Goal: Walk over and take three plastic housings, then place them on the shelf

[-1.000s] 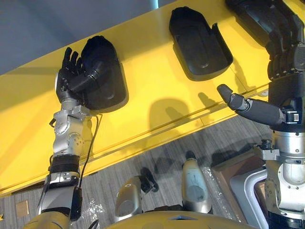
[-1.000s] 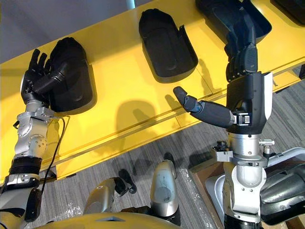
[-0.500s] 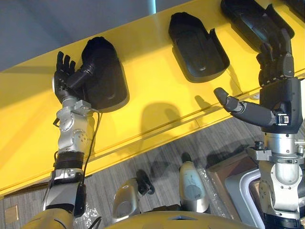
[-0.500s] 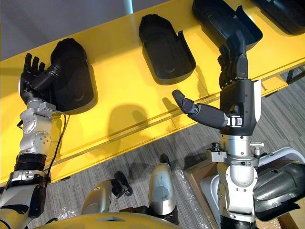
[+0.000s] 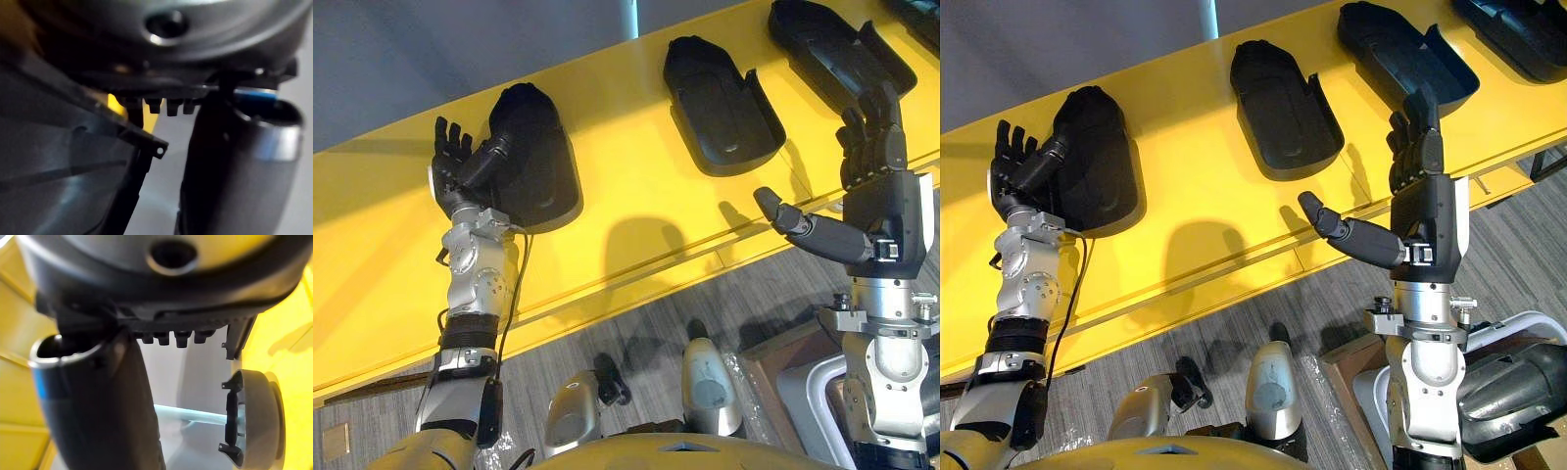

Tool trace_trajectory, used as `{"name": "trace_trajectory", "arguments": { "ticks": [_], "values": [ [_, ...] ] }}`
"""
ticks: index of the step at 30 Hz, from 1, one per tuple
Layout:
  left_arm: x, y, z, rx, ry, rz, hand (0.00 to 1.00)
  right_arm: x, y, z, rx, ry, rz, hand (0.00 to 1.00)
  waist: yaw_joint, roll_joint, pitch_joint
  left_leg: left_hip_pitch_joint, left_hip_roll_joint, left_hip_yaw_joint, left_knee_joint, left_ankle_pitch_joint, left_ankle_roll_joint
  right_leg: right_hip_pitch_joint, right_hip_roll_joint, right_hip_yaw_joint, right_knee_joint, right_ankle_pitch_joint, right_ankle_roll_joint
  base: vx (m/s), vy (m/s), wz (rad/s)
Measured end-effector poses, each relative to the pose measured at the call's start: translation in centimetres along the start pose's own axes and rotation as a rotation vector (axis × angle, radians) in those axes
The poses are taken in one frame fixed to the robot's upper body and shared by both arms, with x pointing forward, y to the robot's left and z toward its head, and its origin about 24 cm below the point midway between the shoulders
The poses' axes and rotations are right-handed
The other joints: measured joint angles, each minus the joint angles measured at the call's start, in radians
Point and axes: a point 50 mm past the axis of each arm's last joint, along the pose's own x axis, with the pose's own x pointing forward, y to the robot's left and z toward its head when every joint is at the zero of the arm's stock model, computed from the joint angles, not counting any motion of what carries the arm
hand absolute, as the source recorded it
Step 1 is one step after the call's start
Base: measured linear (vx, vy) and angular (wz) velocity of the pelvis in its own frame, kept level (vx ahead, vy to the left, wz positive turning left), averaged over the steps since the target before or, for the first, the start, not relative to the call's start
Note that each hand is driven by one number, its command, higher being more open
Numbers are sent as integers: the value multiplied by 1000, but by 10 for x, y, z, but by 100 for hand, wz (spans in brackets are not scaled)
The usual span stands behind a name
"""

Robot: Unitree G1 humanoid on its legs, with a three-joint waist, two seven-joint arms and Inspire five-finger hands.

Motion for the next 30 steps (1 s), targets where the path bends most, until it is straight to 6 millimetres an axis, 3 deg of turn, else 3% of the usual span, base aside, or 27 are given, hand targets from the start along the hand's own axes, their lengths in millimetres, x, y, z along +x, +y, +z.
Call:
{"name": "trace_trajectory", "arguments": {
  "ticks": [22, 30],
  "values": [
    [-8, -14, -3, -25, 10, -24, 100, -2, 2, -2, 18, 7, -28, 100, 3, 1, 0, 8, -8, -11, -12, 4, 4, 17, -5, -12, -12, 0, 0, 2, 4, 1],
    [-12, -17, -11, -44, 34, -24, 100, -2, 10, -1, 49, -9, 101, 100, 4, 3, 1, 28, -16, -20, -20, 5, 6, 44, -12, -23, -19, -1, 0, 0, 6, 2]
  ]
}}
